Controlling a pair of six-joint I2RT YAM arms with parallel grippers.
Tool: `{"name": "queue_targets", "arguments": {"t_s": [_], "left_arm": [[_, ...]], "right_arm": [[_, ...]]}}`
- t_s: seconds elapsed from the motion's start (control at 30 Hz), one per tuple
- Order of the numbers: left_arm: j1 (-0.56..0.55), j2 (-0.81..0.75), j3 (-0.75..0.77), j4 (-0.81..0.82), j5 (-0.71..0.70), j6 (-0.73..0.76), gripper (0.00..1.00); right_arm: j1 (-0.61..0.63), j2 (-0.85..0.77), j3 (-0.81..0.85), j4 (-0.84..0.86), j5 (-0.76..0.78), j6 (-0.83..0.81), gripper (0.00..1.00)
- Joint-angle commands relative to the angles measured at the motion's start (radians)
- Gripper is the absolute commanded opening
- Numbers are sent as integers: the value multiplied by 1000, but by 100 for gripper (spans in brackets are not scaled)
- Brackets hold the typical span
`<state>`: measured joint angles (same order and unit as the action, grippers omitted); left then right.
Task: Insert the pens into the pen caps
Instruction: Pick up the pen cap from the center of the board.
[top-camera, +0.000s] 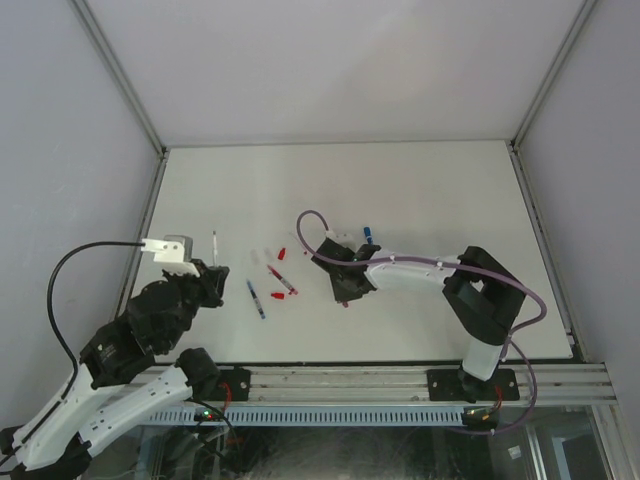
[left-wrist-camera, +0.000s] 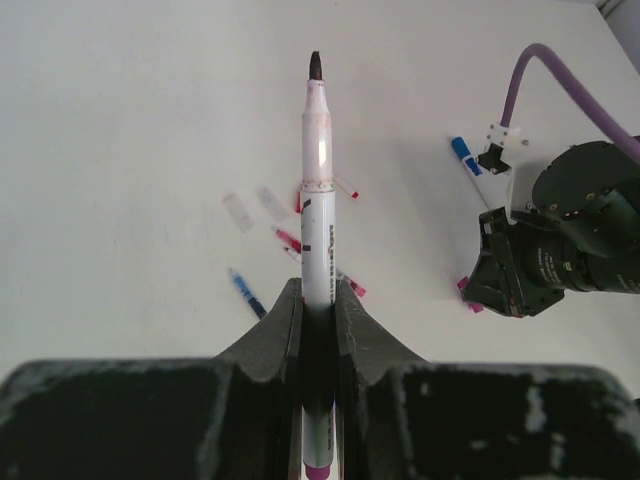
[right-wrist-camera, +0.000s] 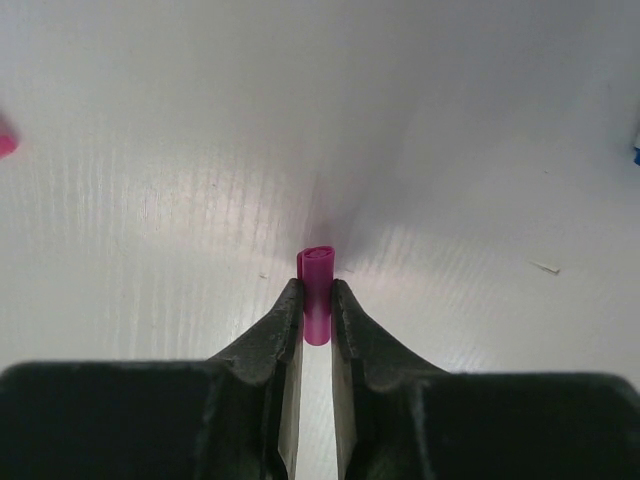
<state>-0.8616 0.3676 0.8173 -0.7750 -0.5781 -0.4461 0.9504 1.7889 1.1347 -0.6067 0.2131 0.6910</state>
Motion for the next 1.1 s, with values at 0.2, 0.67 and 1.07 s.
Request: {"name": "queue_targets", "arguments": {"t_s": [0.2, 0.67, 1.07], "left_arm": [[5, 79, -42, 114, 79, -30, 5], [4, 192, -53, 160, 177, -41, 0], [-69, 268, -173, 385, 294, -83, 0]], "right_arm": [[-13, -128, -69, 111, -21, -66, 0], [-94, -353, -303, 417, -173, -22, 0], [-103, -568, -473, 562, -75, 84, 0]]}}
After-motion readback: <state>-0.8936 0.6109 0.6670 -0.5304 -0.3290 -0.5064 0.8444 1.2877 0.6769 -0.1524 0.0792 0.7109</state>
